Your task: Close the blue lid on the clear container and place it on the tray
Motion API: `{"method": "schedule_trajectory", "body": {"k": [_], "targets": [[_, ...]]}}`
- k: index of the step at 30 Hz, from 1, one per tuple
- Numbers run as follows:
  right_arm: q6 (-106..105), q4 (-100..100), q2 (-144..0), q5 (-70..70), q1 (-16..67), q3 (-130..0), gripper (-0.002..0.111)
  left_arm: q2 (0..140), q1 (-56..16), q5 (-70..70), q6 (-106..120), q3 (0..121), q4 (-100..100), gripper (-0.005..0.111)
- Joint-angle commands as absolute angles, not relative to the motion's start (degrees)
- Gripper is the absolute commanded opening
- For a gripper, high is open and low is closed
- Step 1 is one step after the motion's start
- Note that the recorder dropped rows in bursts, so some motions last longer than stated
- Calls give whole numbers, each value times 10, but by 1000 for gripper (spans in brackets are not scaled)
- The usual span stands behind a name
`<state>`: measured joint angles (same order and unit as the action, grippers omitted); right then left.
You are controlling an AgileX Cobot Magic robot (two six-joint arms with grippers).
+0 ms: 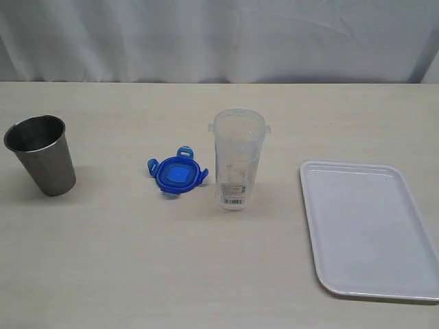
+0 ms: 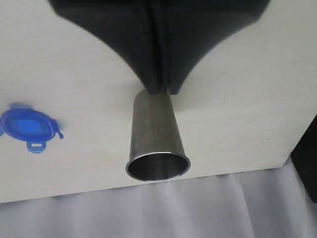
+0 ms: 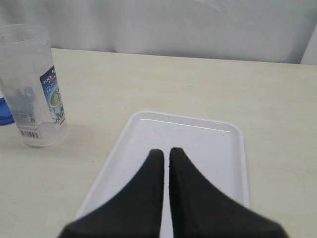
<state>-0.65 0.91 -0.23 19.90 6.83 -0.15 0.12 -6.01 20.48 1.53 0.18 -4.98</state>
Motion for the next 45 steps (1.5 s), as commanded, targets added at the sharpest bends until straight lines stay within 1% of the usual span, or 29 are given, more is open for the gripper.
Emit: {"method": "schedule_trajectory", "body": {"k": [1, 6, 8, 12, 15, 18, 23, 27, 31, 45], "targets": [[-4, 8, 0, 198, 65, 0, 4, 0, -57, 158, 17, 0, -53, 0], [-4, 8, 0, 198, 65, 0, 4, 0, -57, 125, 17, 0, -53, 0], [-4, 8, 0, 198, 65, 0, 4, 0, -57, 86, 17, 0, -53, 0], [-4, 8, 0, 198, 65, 0, 4, 0, -57, -69, 17, 0, -53, 0], [-4, 8, 0, 198, 65, 0, 4, 0, -57, -151, 17, 0, -54, 0], [-4, 8, 0, 198, 65, 0, 4, 0, -57, -188, 17, 0, -54, 0], [-4, 8, 0, 198, 65, 0, 4, 0, -57, -205, -7, 0, -53, 0], [-4, 8, 0, 198, 65, 0, 4, 0, -57, -296, -76, 0, -53, 0], [-4, 8, 0, 198, 65, 0, 4, 0, -57, -383, -79, 0, -53, 0], [-4, 8, 0, 198, 65, 0, 4, 0, -57, -475, -95, 0, -54, 0]]}}
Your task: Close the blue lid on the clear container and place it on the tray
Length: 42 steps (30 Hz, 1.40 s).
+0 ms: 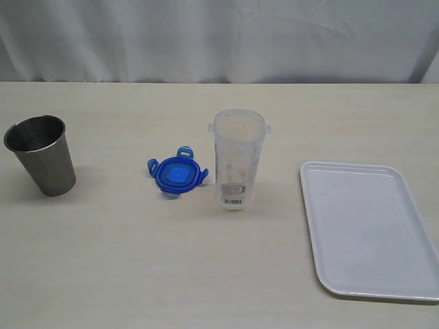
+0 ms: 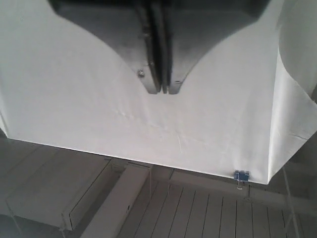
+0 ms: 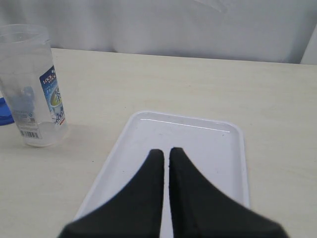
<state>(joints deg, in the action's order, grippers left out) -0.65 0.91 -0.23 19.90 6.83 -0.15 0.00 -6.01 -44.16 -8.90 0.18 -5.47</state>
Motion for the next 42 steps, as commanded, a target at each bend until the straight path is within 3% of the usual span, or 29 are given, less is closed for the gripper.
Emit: {"method": "schedule_trajectory", "body": {"k": [1, 4, 11, 14, 19, 22, 42], "targets": [[-4, 8, 0, 198, 65, 0, 4, 0, -57, -497, -95, 0, -54, 0], [-4, 8, 0, 198, 65, 0, 4, 0, -57, -512, -118, 0, -57, 0], [-4, 8, 0, 198, 65, 0, 4, 20, -57, -367, -120, 23, -53, 5], [-4, 8, 0, 198, 65, 0, 4, 66, -57, -367, -120, 32, -63, 23], [-4, 8, 0, 198, 65, 0, 4, 156, -57, -384, -121, 46, -70, 80], [-4, 8, 0, 198, 65, 0, 4, 217, -57, -388, -106, 56, -70, 100], [-4, 8, 0, 198, 65, 0, 4, 671, -57, -503, 18, 61, 36, 101]]}}
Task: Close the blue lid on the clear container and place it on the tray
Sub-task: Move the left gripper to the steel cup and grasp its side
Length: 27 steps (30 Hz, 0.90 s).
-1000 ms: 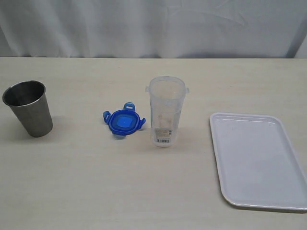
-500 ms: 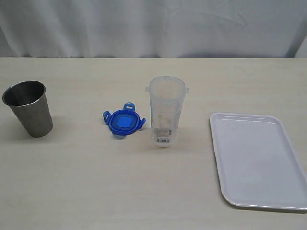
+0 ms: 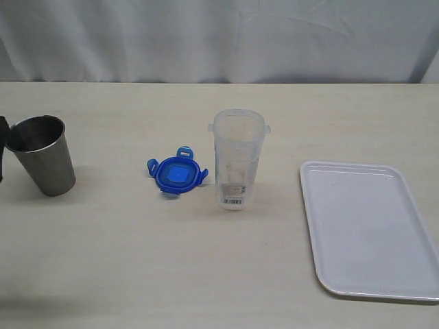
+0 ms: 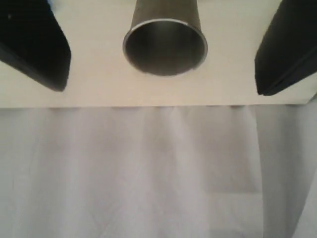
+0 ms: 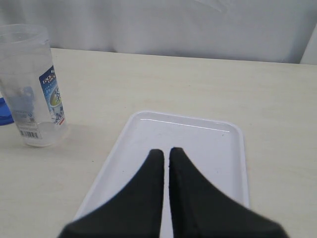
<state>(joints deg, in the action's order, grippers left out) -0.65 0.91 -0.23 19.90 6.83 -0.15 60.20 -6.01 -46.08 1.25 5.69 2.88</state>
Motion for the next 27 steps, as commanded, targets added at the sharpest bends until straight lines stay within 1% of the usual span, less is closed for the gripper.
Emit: {"method": "schedule_trajectory", "body": {"k": [1, 14, 20, 24, 27], "targets": [[-4, 8, 0, 198, 65, 0, 4, 695, -57, -517, 18, 61, 36, 101], [-4, 8, 0, 198, 65, 0, 4, 921, -57, -682, 17, 69, 35, 101], [-4, 8, 0, 198, 65, 0, 4, 1033, -57, -683, 17, 127, 24, 101], [-4, 8, 0, 198, 65, 0, 4, 1068, -57, -682, 21, 157, -4, 101], [-4, 8, 0, 198, 65, 0, 4, 1076, -57, -665, 32, 175, 15, 101]]}}
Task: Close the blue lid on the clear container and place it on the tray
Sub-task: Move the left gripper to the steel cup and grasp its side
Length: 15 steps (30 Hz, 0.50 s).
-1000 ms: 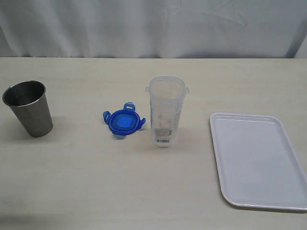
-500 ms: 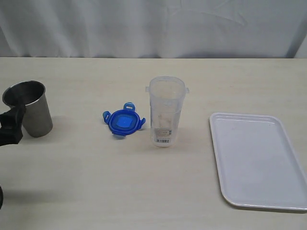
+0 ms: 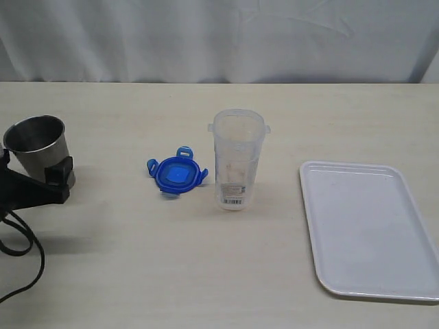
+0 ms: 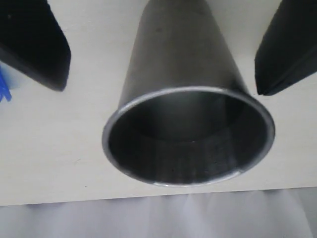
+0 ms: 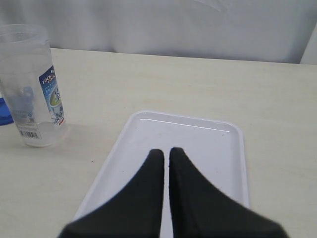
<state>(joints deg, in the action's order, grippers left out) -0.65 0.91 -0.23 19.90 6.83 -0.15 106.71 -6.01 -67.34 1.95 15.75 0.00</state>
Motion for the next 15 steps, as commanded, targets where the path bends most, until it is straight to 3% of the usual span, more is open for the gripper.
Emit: {"method": "schedule_trajectory", "body": {"k": [1, 15], "targets": [[-4, 8, 0, 198, 65, 0, 4, 1077, -57, -659, 32, 182, 33, 101], [-4, 8, 0, 198, 65, 0, 4, 1133, -57, -674, 32, 219, 43, 101]]}}
